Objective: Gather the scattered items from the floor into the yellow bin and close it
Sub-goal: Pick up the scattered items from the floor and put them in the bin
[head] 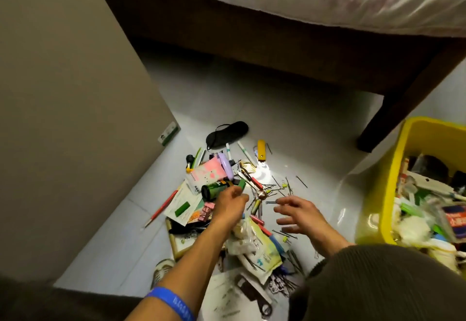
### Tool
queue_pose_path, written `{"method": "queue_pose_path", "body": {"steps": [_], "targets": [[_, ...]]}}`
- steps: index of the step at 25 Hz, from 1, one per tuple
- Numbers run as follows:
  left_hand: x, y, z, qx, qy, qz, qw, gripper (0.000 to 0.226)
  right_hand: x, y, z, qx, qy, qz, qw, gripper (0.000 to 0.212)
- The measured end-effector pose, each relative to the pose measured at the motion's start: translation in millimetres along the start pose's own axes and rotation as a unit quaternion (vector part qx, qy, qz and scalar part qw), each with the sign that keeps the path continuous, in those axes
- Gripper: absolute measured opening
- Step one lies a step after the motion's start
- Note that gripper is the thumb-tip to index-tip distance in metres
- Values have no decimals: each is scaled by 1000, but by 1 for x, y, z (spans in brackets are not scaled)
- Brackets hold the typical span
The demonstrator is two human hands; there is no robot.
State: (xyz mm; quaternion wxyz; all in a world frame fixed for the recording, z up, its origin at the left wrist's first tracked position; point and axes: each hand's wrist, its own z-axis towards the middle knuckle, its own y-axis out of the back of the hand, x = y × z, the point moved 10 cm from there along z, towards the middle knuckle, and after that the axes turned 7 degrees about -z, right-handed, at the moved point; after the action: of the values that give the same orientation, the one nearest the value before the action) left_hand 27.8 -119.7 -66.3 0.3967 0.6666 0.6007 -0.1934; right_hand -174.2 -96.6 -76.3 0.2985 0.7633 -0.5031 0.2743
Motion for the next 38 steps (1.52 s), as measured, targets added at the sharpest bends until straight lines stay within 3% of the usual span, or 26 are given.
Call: {"method": "queue_pose_path", "body": {"steps": [3, 6, 8, 11, 17, 26, 33, 38], "targets": [[45, 49, 8, -150, -8, 208, 967, 44, -50, -36, 31, 40, -5, -304, 952, 71], [109, 46, -1, -154, 90, 133, 975, 56, -88, -62, 47, 71, -42, -331, 940, 96], [124, 21, 4, -108, 100, 55, 988, 63, -92, -75, 61, 69, -38, -262, 962, 95], [117, -8, 18, -47, 82, -5, 996, 67, -95, -93, 74, 82, -66, -55, 993, 90], [121, -19, 30, 8, 84, 29, 996, 59, -110, -96, 76, 63, -136, 126, 981, 59], [95, -22, 27, 7, 41, 60, 997, 49, -109, -99, 67, 76, -119, 192, 971, 50], [26, -19, -4, -32, -49, 88, 994, 52, -50, -69, 44, 79, -15, 211, 974, 57], [-44, -26, -38, -29, -129, 66, 989, 50, 9, -14, 7, 27, 62, 162, 985, 55]]}}
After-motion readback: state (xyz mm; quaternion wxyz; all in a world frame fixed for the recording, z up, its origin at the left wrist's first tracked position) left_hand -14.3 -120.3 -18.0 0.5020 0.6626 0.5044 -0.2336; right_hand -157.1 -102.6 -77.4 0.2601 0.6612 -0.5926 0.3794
